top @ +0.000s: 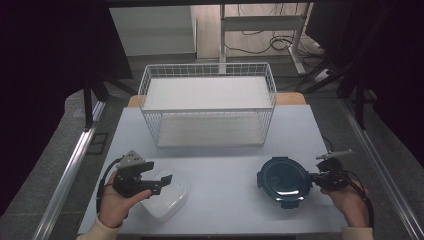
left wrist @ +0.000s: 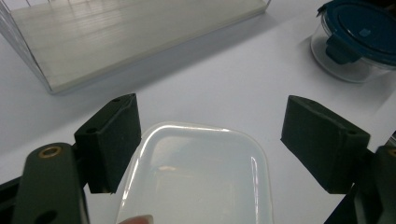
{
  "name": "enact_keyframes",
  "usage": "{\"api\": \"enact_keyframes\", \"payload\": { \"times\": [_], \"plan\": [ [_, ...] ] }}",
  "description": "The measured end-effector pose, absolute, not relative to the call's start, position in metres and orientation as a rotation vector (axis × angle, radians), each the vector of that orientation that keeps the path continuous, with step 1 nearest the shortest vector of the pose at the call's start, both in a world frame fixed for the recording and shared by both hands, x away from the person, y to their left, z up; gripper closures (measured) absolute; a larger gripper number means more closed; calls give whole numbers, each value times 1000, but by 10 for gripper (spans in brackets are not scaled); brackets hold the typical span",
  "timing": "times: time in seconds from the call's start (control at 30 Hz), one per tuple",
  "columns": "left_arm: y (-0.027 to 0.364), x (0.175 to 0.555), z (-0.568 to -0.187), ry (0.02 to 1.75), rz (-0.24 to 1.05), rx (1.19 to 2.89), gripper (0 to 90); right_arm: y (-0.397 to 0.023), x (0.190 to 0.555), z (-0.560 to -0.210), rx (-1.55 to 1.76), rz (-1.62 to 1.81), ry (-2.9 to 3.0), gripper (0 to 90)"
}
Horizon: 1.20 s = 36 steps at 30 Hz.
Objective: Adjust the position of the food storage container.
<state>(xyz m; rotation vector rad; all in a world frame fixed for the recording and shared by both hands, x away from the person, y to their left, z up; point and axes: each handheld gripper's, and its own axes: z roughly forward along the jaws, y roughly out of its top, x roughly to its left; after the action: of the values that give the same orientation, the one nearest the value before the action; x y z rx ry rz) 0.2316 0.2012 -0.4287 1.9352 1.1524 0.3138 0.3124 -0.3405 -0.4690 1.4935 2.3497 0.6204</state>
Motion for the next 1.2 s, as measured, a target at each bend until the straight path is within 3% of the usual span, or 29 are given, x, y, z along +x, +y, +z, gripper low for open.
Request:
{"api": "enact_keyframes", "payload": {
  "times": [0.73, 0.97, 1.2],
  "plan": [
    [179, 225, -426, 1133, 292, 1940, 191, -279, 311, -478, 1314, 718, 2517, 898],
    [174, 218, -418, 1134, 299, 1907, 181, -283, 310, -476, 1308, 772, 2509, 897],
    [163, 213, -415, 1146, 282, 1895, 160, -302, 298, -450, 1329, 946, 2342, 896]
  ]
}}
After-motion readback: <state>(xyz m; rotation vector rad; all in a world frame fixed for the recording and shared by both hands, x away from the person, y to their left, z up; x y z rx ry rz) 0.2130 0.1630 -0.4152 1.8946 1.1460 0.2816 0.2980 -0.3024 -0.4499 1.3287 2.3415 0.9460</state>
